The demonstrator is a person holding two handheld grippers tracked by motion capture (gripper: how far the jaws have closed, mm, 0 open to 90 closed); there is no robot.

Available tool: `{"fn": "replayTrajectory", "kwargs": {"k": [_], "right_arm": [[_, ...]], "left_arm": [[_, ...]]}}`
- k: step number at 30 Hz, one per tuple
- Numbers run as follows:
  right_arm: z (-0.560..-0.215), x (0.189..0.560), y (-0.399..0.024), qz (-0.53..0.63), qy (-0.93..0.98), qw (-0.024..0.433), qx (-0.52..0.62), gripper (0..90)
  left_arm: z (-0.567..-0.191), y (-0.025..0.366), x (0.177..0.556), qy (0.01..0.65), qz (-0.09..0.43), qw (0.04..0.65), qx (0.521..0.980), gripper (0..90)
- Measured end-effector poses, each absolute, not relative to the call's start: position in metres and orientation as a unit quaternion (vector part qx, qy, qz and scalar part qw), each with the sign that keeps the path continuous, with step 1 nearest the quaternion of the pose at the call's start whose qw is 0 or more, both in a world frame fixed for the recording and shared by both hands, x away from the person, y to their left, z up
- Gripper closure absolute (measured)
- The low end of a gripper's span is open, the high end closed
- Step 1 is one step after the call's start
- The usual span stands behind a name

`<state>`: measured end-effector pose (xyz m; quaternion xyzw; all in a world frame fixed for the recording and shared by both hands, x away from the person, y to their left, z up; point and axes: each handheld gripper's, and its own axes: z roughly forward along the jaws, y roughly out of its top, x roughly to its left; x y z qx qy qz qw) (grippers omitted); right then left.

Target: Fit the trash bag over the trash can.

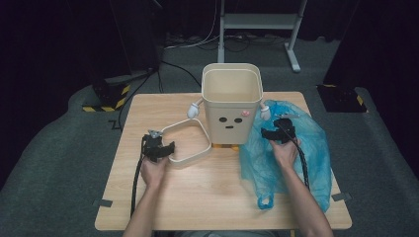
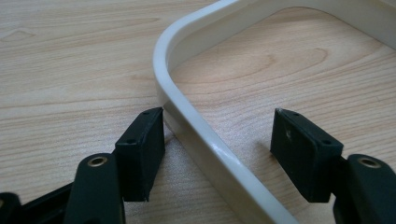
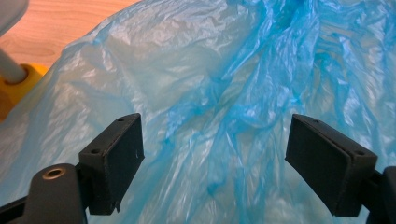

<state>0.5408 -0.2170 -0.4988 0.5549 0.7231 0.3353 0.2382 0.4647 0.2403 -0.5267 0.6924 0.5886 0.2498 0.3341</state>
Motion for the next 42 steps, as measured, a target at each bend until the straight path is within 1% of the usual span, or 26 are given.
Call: {"fn": "replayTrajectory", "kwargs": {"k": [3, 9, 15, 17, 20, 24, 29, 31, 34, 42], "right_arm": [[-0.504, 0.547, -0.214, 0.327, 0.725, 0.242, 0.556, 16.9], [-0.515, 0.554, -0.212, 0.305, 0.732, 0.238, 0.561, 16.7], [-0.52, 0.556, -0.215, 0.301, 0.733, 0.234, 0.563, 20.3], [-0.519, 0.556, -0.216, 0.299, 0.735, 0.234, 0.562, 25.7], [-0.517, 0.553, -0.219, 0.303, 0.738, 0.235, 0.555, 43.1], [-0.517, 0.549, -0.223, 0.314, 0.737, 0.239, 0.549, 61.3], [-0.517, 0.547, -0.224, 0.31, 0.738, 0.243, 0.548, 78.0], [-0.517, 0.546, -0.224, 0.308, 0.737, 0.246, 0.549, 83.2], [-0.517, 0.547, -0.225, 0.306, 0.739, 0.248, 0.546, 88.0], [-0.505, 0.544, -0.23, 0.316, 0.742, 0.236, 0.542, 89.4]], "left_arm": [[-0.527, 0.241, 0.465, 0.591, 0.248, 0.338, 0.689, 34.9], [-0.527, 0.24, 0.465, 0.589, 0.25, 0.334, 0.692, 34.9], [-0.527, 0.238, 0.465, 0.586, 0.257, 0.326, 0.696, 35.0], [-0.527, 0.238, 0.465, 0.586, 0.257, 0.326, 0.696, 35.0], [-0.527, 0.238, 0.465, 0.586, 0.257, 0.325, 0.696, 35.0], [-0.527, 0.238, 0.465, 0.586, 0.257, 0.326, 0.696, 35.0], [-0.527, 0.238, 0.465, 0.586, 0.257, 0.326, 0.696, 35.0], [-0.527, 0.238, 0.465, 0.586, 0.257, 0.326, 0.696, 35.0], [-0.527, 0.238, 0.465, 0.586, 0.257, 0.326, 0.696, 35.0], [-0.527, 0.238, 0.465, 0.586, 0.257, 0.325, 0.696, 35.0]]}}
